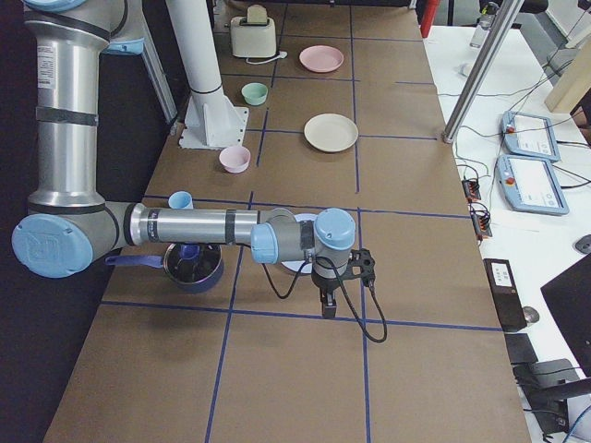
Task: Stack three plates with pink and blue
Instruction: 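Move the left gripper toward the edge of the pink plate, then grip the pink plate's rim with the left gripper, then carry the pink plate with the left gripper onto the cream plate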
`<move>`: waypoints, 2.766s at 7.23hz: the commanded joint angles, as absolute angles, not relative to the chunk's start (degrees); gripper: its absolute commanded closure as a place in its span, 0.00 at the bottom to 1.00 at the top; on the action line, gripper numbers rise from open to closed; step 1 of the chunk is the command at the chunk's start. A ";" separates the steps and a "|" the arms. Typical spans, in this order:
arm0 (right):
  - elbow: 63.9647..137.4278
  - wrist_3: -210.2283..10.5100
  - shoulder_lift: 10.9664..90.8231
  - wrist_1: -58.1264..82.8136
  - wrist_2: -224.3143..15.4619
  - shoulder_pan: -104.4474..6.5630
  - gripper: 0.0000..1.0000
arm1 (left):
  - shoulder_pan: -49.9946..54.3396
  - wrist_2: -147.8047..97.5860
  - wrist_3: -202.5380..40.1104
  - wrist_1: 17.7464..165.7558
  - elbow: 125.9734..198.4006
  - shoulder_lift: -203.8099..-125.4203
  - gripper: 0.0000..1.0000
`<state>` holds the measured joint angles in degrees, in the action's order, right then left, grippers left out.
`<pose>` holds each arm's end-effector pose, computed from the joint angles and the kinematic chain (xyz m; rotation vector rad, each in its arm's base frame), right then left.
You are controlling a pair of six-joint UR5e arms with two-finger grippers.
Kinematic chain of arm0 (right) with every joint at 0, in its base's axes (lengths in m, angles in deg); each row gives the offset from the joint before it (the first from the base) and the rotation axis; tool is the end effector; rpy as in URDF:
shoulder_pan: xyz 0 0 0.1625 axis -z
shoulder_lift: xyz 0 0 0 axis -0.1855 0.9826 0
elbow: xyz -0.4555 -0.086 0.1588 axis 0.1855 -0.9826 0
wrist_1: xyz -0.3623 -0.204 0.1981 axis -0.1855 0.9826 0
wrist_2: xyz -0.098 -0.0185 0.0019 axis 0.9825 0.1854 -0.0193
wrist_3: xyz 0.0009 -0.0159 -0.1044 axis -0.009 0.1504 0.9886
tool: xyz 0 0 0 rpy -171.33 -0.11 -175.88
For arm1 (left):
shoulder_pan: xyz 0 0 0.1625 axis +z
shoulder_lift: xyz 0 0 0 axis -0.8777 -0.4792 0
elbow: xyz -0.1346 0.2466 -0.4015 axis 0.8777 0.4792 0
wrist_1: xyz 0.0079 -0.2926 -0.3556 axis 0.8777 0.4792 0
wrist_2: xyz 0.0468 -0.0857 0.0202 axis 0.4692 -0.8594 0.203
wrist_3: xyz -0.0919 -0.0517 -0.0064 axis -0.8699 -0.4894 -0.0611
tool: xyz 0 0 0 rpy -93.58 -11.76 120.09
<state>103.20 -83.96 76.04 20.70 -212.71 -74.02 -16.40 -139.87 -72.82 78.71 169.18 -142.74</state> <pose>0.0167 -0.5090 0.7168 0.0523 -0.7243 -0.1119 0.0583 -0.5370 0.6451 0.1790 0.8416 0.2298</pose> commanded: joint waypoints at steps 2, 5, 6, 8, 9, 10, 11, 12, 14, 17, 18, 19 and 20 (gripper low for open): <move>103.06 -83.97 76.01 20.67 -212.71 -73.69 0.00 | -4.05 -133.85 -107.55 105.99 158.45 -142.74 0.00; 102.89 -83.97 76.01 20.67 -212.71 -73.69 0.00 | -0.78 -134.27 -112.62 114.43 152.34 -142.74 0.00; 102.89 -83.97 76.01 20.67 -212.71 -73.69 0.00 | 0.88 -134.27 -112.63 114.51 152.43 -142.74 0.00; 102.89 -83.97 76.10 20.67 -212.71 -73.69 0.00 | 1.51 -137.58 -113.76 116.09 152.34 -142.56 0.92; 102.89 -83.97 76.10 20.67 -212.71 -73.77 0.00 | 1.43 -139.35 -113.77 116.18 152.69 -141.95 1.00; 102.80 -83.97 76.10 20.67 -212.71 -73.69 0.00 | 1.43 -139.37 -113.94 116.18 152.69 -141.94 1.00; 102.80 -83.97 76.10 20.41 -212.71 -73.69 0.00 | 1.43 -139.45 -114.21 116.18 153.13 -141.94 1.00; 102.80 -83.97 76.10 20.41 -212.71 -73.69 0.00 | 1.43 -141.72 -118.04 116.10 155.31 -142.47 1.00; 102.80 -83.97 76.10 20.41 -212.71 -73.69 0.00 | 1.78 -144.55 -135.22 115.66 161.10 -147.97 1.00; 102.80 -84.06 76.10 20.41 -212.71 -73.77 0.00 | 11.14 -138.26 -153.96 111.99 162.10 -162.81 1.00; 102.71 -84.06 76.10 20.50 -212.71 -73.69 0.00 | 15.18 -133.35 -155.50 107.01 162.53 -167.04 1.00; 102.71 -84.06 76.10 20.50 -212.80 -73.77 0.00 | 18.36 -128.34 -155.60 99.21 162.54 -172.65 1.00; 102.62 -84.06 76.10 20.50 -212.71 -73.69 0.00 | 21.87 -124.90 -156.30 93.83 162.62 -176.27 1.00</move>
<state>102.70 -84.06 76.10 20.48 -212.75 -73.73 17.39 -129.99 -155.19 101.30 162.49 -170.81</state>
